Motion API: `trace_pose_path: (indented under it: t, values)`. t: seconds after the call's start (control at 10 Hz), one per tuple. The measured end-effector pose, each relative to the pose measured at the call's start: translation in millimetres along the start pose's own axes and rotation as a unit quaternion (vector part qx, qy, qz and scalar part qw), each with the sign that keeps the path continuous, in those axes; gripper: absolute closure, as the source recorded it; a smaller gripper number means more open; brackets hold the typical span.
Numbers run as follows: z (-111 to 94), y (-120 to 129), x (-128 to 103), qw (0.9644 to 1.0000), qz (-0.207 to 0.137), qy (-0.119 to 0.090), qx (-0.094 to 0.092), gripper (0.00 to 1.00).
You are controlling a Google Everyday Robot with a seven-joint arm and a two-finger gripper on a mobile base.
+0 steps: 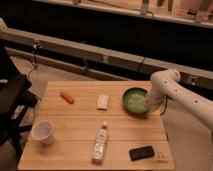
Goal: Pick up the ceramic bowl
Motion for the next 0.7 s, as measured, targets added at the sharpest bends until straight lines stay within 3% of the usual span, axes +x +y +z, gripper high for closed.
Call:
trace_pose_path:
  t: [0.4, 0.7]
  values:
    - [6, 4, 0, 0.9999, -0.003, -0.016, 0.006, 0.2]
    - [30, 4, -4, 0.9993, -0.01, -0.035, -0.004, 0.2]
